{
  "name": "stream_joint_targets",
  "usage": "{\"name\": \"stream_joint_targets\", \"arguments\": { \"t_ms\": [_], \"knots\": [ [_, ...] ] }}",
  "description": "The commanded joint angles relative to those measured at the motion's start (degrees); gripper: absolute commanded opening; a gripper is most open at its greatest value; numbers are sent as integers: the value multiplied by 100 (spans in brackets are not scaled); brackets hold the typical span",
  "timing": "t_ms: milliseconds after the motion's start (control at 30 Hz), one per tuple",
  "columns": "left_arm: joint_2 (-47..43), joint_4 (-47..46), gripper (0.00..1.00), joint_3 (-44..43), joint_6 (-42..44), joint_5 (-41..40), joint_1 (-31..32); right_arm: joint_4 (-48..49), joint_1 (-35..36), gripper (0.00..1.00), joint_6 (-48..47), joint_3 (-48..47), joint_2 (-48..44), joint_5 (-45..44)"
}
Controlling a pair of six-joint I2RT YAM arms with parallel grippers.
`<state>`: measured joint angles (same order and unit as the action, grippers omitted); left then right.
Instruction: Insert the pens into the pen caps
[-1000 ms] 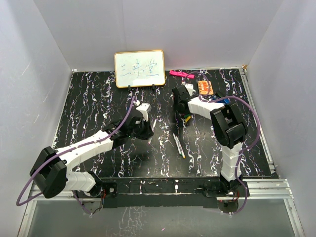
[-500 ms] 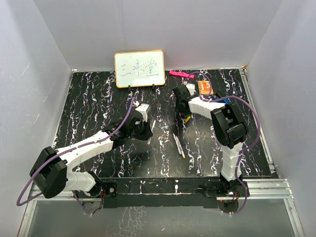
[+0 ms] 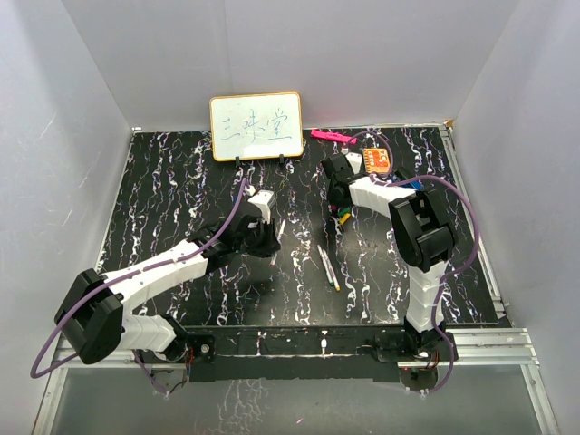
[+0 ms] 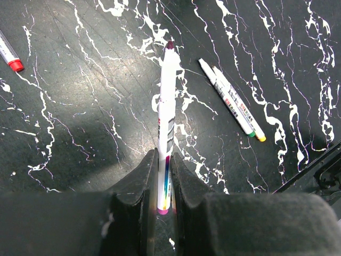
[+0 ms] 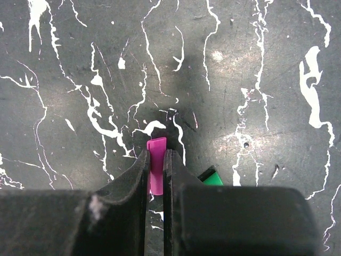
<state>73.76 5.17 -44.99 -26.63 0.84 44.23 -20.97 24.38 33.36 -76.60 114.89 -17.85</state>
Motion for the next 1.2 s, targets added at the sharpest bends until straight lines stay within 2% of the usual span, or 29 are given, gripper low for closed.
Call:
{"name": "stream_joint_targets", "arguments": {
  "t_ms": [0, 200, 633, 867, 1167],
  "knots": [
    [-171, -8, 0, -8, 9, -83, -54, -515, 18, 0, 141, 271, 525, 441],
    [-97, 10, 0, -19, 33, -82, -74, -492, 19, 0, 214, 436, 450, 645],
    [83, -152, 0, -3, 97, -61, -82, -530, 25, 0, -129, -50, 25, 855],
    [131, -588, 0, 128, 93, 158, -82, 407, 76, 0, -405, 641, -1098, 1554],
    [-105, -1385, 0, 400, -7, 585, -81, 2401, 204, 0, -506, 2087, -3058, 2159]
  ]
}}
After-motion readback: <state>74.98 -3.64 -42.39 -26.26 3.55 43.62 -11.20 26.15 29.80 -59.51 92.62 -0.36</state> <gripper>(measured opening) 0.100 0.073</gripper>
